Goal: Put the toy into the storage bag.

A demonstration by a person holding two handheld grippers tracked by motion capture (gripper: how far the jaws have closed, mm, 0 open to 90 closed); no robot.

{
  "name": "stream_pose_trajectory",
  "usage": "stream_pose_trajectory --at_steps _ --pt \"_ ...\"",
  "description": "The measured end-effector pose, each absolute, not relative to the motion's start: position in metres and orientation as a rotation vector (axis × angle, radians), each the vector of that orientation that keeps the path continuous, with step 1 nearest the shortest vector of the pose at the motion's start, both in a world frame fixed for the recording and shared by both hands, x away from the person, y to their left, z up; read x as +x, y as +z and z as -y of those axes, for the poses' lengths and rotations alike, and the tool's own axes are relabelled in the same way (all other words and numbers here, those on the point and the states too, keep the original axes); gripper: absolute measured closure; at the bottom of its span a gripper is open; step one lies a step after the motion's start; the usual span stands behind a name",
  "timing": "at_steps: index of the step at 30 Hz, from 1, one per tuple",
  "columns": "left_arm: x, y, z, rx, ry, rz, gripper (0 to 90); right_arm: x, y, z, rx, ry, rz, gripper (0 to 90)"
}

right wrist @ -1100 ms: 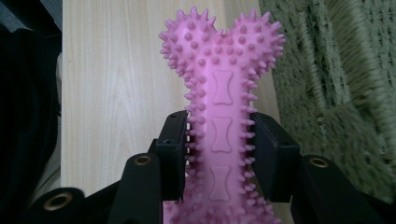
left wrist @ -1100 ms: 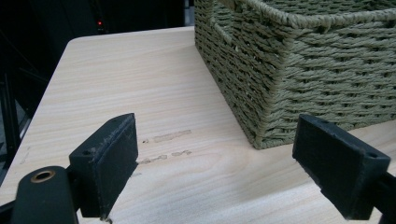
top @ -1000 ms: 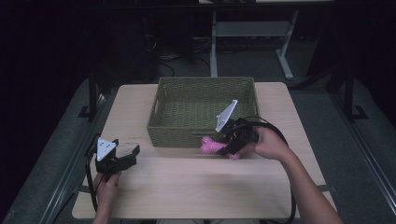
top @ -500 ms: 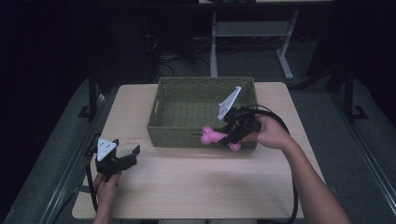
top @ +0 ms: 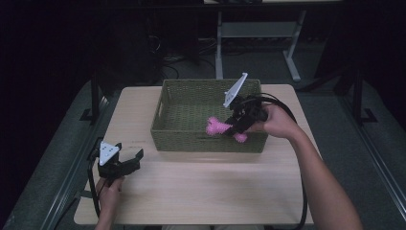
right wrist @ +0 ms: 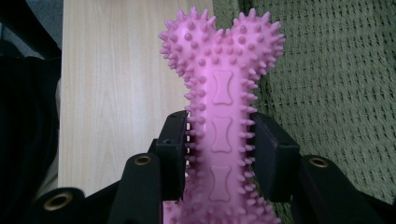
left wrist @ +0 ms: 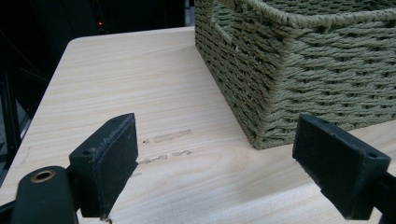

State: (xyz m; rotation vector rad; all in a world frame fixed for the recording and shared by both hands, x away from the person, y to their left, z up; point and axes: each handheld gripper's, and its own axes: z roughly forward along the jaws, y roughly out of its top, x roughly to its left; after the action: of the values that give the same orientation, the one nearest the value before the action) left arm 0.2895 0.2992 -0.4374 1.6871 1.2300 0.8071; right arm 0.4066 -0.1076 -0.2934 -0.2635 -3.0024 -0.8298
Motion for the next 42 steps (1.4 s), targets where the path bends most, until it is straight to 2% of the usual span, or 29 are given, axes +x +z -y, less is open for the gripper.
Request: stream_pose_trajectory --at_steps 14,42 --pt "0.289 -0.438 -0.298 1.692 0.807 -1.224 13.7 0.435 -0.284 0.109 -0.305 -0.843 2.992 58.2" --pt "0.289 -0.437 -0.298 1.694 0.811 -1.225 13.7 0.481 -0.318 0.106 -0.428 -0.785 2.925 58.1"
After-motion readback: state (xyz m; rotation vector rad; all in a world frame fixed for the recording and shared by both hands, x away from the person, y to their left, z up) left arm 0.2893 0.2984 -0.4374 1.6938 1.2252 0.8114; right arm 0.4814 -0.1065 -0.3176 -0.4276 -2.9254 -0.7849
